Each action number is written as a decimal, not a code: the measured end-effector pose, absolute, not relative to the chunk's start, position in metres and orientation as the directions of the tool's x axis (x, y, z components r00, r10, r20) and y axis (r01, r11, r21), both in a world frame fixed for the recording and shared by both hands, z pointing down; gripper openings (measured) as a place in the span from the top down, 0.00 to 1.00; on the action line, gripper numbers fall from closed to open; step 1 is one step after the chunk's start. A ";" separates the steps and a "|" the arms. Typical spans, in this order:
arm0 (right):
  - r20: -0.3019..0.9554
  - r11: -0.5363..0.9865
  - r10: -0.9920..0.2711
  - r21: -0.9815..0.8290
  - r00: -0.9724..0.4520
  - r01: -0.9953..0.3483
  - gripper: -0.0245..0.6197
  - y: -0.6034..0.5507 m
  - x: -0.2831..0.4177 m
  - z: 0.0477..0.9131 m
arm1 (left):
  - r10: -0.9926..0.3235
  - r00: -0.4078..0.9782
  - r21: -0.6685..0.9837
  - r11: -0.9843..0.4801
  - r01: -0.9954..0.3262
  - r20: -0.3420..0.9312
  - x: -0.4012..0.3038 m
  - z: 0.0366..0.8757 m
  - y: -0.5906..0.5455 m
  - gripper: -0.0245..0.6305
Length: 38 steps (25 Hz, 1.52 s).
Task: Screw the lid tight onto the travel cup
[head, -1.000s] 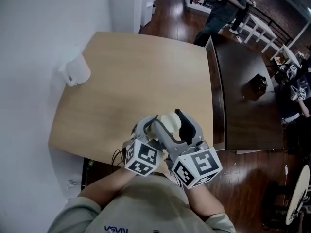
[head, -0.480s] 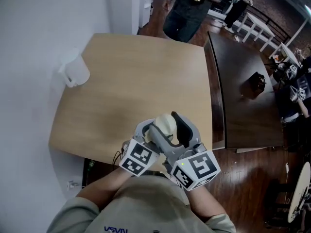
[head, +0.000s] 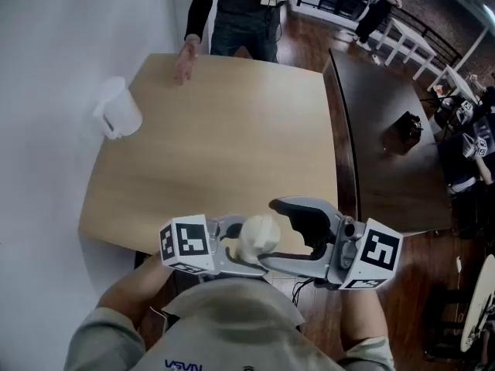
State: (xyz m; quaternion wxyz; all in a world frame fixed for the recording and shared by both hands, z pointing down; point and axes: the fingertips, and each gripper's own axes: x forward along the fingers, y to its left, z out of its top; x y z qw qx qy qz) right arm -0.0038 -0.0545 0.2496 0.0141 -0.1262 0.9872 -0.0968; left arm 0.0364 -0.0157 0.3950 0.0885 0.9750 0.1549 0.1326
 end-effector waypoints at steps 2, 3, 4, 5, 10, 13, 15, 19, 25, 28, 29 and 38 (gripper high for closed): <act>-0.006 0.965 -0.170 -0.206 -0.985 -0.165 0.46 -0.045 -0.006 0.247 | 0.386 0.893 0.229 -0.914 0.336 0.233 0.035 0.393 -0.008 0.48; -0.003 0.970 -0.137 -0.205 -0.991 -0.133 0.46 -0.041 -0.008 0.247 | 0.413 0.881 0.237 -0.902 0.360 0.233 0.035 0.391 -0.004 0.48; 0.003 0.973 -0.110 -0.204 -0.994 -0.108 0.46 -0.039 -0.009 0.248 | 0.438 0.869 0.245 -0.890 0.383 0.232 0.033 0.390 -0.001 0.48; 0.008 0.975 -0.089 -0.203 -0.996 -0.088 0.46 -0.037 -0.010 0.249 | 0.462 0.856 0.254 -0.878 0.405 0.230 0.032 0.389 0.001 0.48; 0.030 0.979 -0.017 -0.204 -0.999 -0.023 0.46 -0.032 -0.015 0.253 | 0.548 0.798 0.284 -0.830 0.481 0.251 0.028 0.387 0.014 0.48; 0.052 0.980 0.002 -0.201 -0.999 -0.009 0.46 -0.032 -0.020 0.260 | 0.565 0.782 0.290 -0.820 0.494 0.263 0.028 0.389 0.016 0.48; 0.066 0.981 -0.002 -0.191 -0.998 -0.015 0.47 -0.035 -0.022 0.262 | 0.559 0.786 0.290 -0.823 0.488 0.265 0.029 0.390 0.013 0.48; 0.090 0.983 -0.064 -0.167 -0.994 -0.079 0.51 -0.045 -0.020 0.268 | 0.493 0.820 0.269 -0.865 0.424 0.293 0.032 0.395 -0.001 0.48; 0.155 0.936 -0.316 -0.108 -0.936 -0.334 0.51 -0.083 -0.013 0.286 | 0.205 0.904 0.162 -0.975 0.154 0.375 0.038 0.413 -0.051 0.48; 0.161 0.879 -0.453 -0.085 -0.877 -0.470 0.51 -0.101 -0.011 0.292 | 0.029 0.923 0.109 -0.994 -0.014 0.383 0.041 0.420 -0.077 0.48; 0.163 0.860 -0.489 -0.074 -0.857 -0.505 0.51 -0.104 -0.010 0.293 | -0.018 0.925 0.098 -0.993 -0.060 0.380 0.042 0.421 -0.082 0.48; 0.161 0.721 -0.681 -0.021 -0.714 -0.692 0.56 -0.123 -0.009 0.310 | -0.396 0.838 -0.010 -0.906 -0.424 0.374 0.031 0.436 -0.132 0.48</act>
